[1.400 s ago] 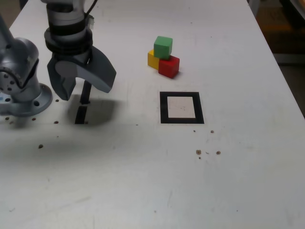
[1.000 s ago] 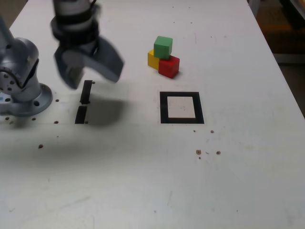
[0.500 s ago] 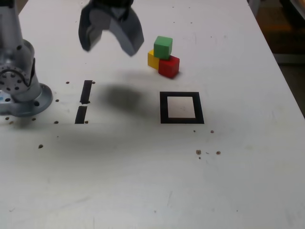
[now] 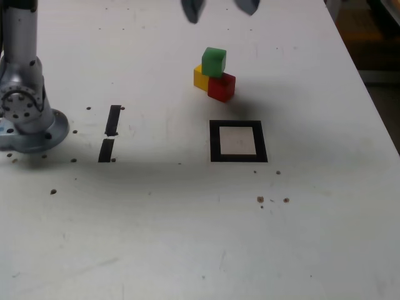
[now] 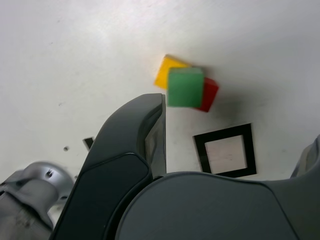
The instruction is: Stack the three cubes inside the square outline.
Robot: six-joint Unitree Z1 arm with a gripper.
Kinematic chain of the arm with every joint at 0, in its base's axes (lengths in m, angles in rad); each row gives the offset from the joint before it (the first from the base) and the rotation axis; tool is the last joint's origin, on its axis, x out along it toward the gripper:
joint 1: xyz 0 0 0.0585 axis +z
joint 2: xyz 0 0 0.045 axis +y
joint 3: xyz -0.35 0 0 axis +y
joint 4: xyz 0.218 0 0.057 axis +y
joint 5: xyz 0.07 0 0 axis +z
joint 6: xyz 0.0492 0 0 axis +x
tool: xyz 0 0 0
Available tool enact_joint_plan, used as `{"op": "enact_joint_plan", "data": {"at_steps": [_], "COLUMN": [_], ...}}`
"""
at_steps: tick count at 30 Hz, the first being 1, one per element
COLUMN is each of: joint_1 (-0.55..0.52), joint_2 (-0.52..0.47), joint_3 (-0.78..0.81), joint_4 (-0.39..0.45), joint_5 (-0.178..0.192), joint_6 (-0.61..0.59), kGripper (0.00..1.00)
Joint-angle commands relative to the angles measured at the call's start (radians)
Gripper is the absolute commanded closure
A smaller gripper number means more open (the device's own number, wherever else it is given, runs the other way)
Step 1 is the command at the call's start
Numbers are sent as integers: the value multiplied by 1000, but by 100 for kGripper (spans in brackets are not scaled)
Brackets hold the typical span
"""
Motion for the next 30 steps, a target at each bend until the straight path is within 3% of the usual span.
{"op": "enact_joint_plan", "data": {"at_steps": [1,8,13,30], "joint_1": [0,8,10,13], "joint_2": [26,101,119,168], "joint_3": [21,94,135,189], "joint_4": [1,-34,-84,-169], "joint_5": [1,32,28,19], "joint_6": [6,20,20,20], "kGripper": [1,3,6,47]}}
